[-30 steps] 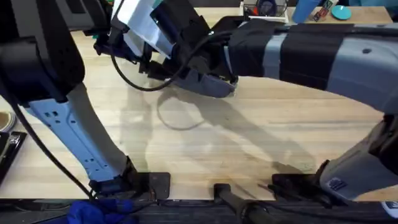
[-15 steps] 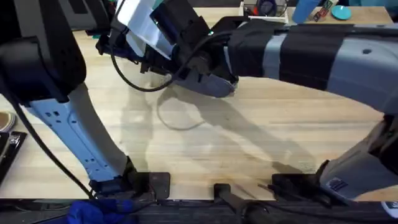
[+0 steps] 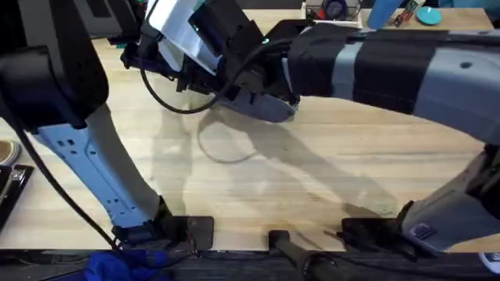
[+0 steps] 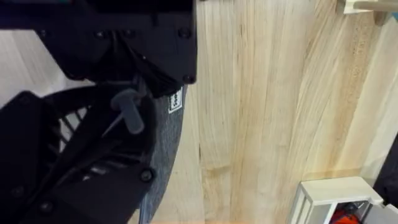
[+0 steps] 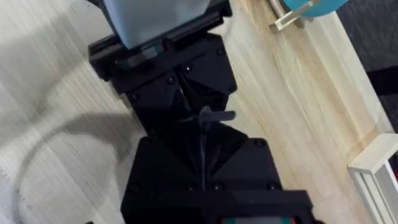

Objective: Unzip the bag, pick up the pens from the table one at a time and place them inside, then zip the bag closed.

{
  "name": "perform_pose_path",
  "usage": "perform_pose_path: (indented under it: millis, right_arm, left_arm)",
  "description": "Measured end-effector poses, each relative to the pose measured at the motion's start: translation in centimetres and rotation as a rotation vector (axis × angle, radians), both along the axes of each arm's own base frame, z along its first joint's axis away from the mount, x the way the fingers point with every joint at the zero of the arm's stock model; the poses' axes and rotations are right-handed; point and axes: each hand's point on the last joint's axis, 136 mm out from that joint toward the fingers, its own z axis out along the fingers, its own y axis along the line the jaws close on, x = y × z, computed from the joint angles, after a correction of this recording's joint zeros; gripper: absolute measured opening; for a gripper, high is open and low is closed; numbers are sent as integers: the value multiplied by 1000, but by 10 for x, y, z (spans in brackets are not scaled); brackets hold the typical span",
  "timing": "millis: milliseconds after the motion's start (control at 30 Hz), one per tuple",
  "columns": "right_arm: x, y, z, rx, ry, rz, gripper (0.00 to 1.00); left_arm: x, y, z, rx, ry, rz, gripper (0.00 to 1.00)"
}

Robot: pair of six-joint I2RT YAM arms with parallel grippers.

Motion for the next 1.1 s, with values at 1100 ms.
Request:
perform_pose_path:
  millis: [1100]
  right_arm:
    - [-14,-48,8,-53,113,-107,30]
  left_arm:
    - [1,0,0,-2,-6,0,43]
